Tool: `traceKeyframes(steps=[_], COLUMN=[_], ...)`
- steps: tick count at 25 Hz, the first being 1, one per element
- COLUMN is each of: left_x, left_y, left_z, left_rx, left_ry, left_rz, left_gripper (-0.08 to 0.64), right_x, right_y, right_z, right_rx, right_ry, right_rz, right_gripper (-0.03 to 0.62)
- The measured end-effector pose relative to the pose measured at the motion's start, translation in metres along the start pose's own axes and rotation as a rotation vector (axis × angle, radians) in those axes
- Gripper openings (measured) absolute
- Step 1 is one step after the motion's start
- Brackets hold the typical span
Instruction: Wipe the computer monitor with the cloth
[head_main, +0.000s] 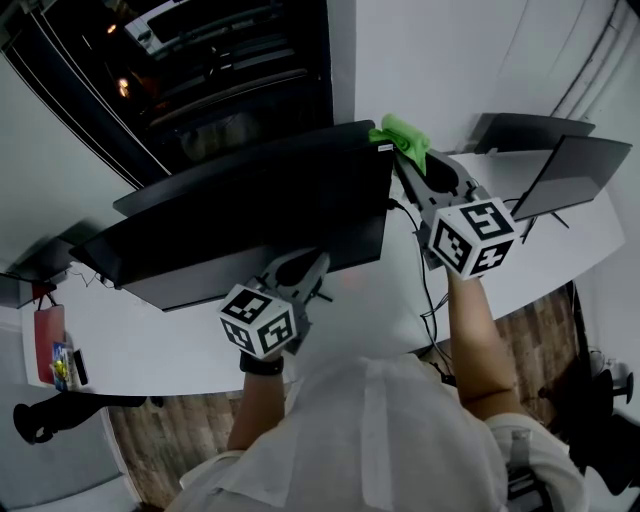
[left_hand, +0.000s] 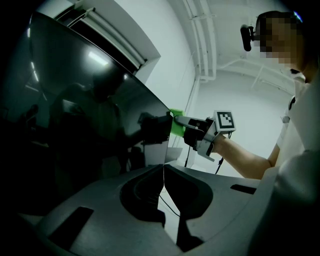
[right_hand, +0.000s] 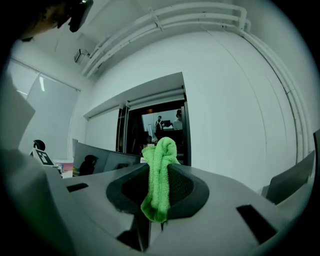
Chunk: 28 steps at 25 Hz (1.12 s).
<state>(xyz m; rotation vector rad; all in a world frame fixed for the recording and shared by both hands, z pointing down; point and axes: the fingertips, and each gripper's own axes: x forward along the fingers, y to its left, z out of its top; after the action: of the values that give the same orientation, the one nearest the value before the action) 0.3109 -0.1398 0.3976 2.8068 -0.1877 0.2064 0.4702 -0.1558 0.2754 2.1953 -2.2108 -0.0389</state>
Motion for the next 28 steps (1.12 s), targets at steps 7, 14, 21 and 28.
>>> traceKeyframes(steps=[7, 14, 21, 28], left_x=[0.0, 0.002, 0.004, 0.008], left_y=[-0.002, -0.004, -0.006, -0.006], left_z=[-0.003, -0.006, -0.008, -0.012], left_rx=[-0.003, -0.009, -0.013, -0.018], left_ry=[0.003, 0.004, 0.011, 0.02], left_rz=[-0.007, -0.012, -0.019, -0.024], left_gripper=[0.017, 0.017, 0.017, 0.017], right_x=[-0.001, -0.003, -0.006, -0.007], right_y=[0.002, 0.005, 0.007, 0.01], right_z=[-0.016, -0.036, -0.05, -0.07], right_rx=[0.051, 0.044, 0.002, -0.025], right_ry=[0.025, 0.07, 0.107, 0.154], right_rz=[0.02, 0.019, 0.008, 0.007], right_gripper=[0.074, 0.074, 0.074, 0.074])
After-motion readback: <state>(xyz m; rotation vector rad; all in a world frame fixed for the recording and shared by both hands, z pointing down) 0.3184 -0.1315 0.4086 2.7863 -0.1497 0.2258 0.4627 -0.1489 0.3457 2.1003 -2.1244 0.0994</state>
